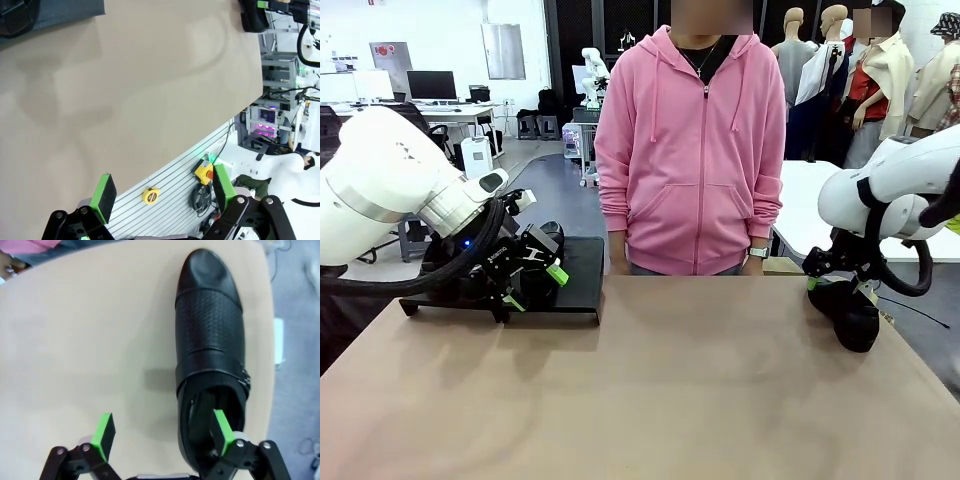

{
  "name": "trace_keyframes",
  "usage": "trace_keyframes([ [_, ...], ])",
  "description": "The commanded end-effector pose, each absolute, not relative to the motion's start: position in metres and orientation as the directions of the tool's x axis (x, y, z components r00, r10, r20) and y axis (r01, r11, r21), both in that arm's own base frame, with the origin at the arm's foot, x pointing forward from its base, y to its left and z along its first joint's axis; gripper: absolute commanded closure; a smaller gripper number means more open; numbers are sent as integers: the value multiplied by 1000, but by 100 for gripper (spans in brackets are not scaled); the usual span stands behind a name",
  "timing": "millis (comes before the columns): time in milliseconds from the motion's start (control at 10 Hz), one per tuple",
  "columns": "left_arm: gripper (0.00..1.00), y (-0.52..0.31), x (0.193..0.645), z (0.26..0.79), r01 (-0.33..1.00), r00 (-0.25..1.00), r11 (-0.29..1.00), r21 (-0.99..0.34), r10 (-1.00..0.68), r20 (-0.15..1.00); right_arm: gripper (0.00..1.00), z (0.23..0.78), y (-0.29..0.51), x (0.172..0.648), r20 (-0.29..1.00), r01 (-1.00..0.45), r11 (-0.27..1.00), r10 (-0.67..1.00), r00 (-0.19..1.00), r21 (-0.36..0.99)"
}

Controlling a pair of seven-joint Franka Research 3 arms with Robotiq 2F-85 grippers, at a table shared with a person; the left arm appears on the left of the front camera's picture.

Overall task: Organize the shoes by placing them on the stand.
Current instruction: Pick up one Shoe and place it in the middle of the table.

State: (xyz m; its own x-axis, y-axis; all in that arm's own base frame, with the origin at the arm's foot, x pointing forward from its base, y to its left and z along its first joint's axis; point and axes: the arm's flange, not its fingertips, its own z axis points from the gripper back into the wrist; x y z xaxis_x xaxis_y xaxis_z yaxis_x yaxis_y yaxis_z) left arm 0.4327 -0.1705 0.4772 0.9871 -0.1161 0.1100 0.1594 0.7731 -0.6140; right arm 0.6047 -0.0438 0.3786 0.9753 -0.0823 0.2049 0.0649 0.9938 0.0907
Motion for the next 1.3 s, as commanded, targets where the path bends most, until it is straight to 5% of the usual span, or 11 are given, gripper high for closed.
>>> trace_keyframes([
  [0,0,-167,431,477,168,986,774,-611,-126,112,0,370,-48,624,118,114,983,-131,984,144],
  [200,0,-167,431,477,168,986,774,-611,-126,112,0,357,-52,631,82,133,983,-143,986,125],
  [300,0,-167,431,477,168,986,774,-611,-126,112,60,357,-51,631,81,146,980,-158,984,134],
  [400,0,-167,431,477,168,986,774,-611,-126,112,100,357,-51,630,84,141,979,-154,984,145],
  [1200,0,-167,431,477,168,986,774,-611,-126,112,100,358,-52,622,143,147,981,-164,976,126],
])
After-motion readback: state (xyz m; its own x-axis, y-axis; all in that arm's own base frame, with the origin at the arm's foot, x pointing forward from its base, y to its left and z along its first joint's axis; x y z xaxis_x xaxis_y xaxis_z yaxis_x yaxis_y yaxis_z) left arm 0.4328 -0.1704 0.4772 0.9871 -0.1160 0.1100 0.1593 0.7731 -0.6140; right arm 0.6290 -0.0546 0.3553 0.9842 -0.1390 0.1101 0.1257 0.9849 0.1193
